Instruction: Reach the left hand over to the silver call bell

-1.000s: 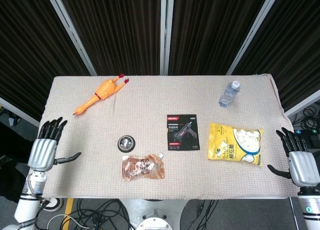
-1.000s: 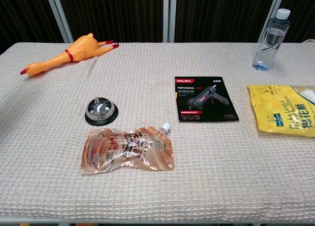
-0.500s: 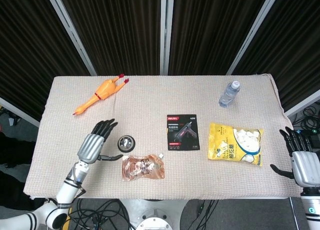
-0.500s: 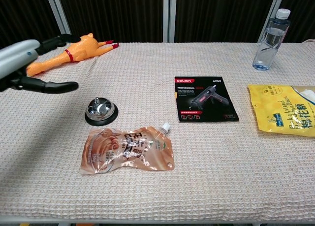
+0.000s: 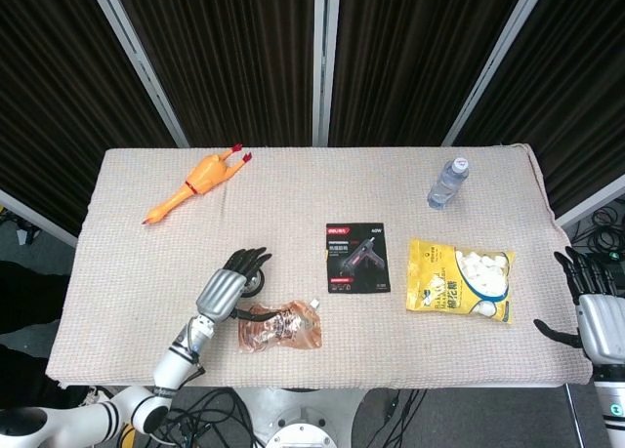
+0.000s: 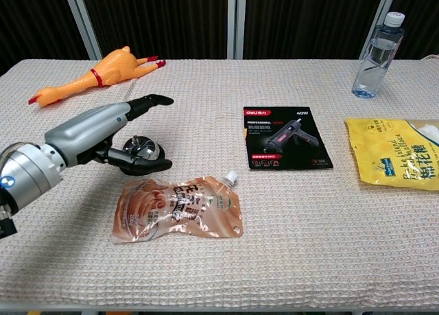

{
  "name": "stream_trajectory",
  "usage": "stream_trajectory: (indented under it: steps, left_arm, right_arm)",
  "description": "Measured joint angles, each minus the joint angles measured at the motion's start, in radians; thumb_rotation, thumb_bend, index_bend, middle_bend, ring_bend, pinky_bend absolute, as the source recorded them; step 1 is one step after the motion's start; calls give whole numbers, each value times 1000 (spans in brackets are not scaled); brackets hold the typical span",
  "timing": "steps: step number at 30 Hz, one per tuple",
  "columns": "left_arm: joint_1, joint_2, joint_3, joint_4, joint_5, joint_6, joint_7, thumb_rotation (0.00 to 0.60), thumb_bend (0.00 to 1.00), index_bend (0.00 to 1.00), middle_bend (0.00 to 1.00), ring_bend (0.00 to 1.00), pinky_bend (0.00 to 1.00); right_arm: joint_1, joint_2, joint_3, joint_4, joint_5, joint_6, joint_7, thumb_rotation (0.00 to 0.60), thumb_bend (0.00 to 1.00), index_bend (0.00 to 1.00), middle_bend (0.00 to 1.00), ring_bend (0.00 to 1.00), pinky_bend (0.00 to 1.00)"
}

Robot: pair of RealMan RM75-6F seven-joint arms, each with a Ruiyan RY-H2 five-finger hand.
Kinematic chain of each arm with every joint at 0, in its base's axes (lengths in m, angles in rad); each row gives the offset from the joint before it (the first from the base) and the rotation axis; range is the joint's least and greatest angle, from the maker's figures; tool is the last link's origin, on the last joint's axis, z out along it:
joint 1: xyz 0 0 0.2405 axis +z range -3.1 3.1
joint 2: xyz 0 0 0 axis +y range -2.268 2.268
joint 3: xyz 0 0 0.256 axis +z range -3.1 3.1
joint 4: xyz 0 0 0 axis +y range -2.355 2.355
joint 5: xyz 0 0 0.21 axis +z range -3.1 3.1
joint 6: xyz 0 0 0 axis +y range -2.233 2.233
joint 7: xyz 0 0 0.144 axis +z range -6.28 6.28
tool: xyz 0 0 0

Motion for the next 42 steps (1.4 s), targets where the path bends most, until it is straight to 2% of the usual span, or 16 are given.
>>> stream_trajectory:
  steps: [8, 16, 20, 27, 35, 42]
  left_arm:
    - [-20, -75, 13, 152, 0, -8, -46, 256, 0, 35, 0, 0, 0]
    - [-20, -137, 54, 288, 14, -8, -72, 257, 0, 35, 0, 0, 0]
    - [-21, -144, 63, 299, 14, -17, -76, 257, 0, 43, 0, 0, 0]
    - [-30, -132, 46, 270, 23, 28, -78, 253, 0, 49, 0, 0, 0]
    - [-17, -138, 74, 283, 4, -18, -69, 254, 0, 48, 0, 0, 0]
    - [-32, -126, 47, 261, 13, 25, -65, 254, 0, 48, 0, 0, 0]
  right_arm:
    - [0, 1, 4, 5, 10, -6, 0, 600, 0, 0, 0, 0, 0]
    - [6, -9, 0, 14, 13, -23, -3, 600, 0, 0, 0, 0, 0]
    - [5, -7, 3, 13, 14, -20, -2, 600, 0, 0, 0, 0, 0]
    - [4, -8, 2, 15, 15, -21, 2, 600, 0, 0, 0, 0, 0]
    - [5, -10, 3, 20, 18, -26, 5, 600, 0, 0, 0, 0, 0]
    - [3, -10, 4, 25, 21, -26, 13, 600, 0, 0, 0, 0, 0]
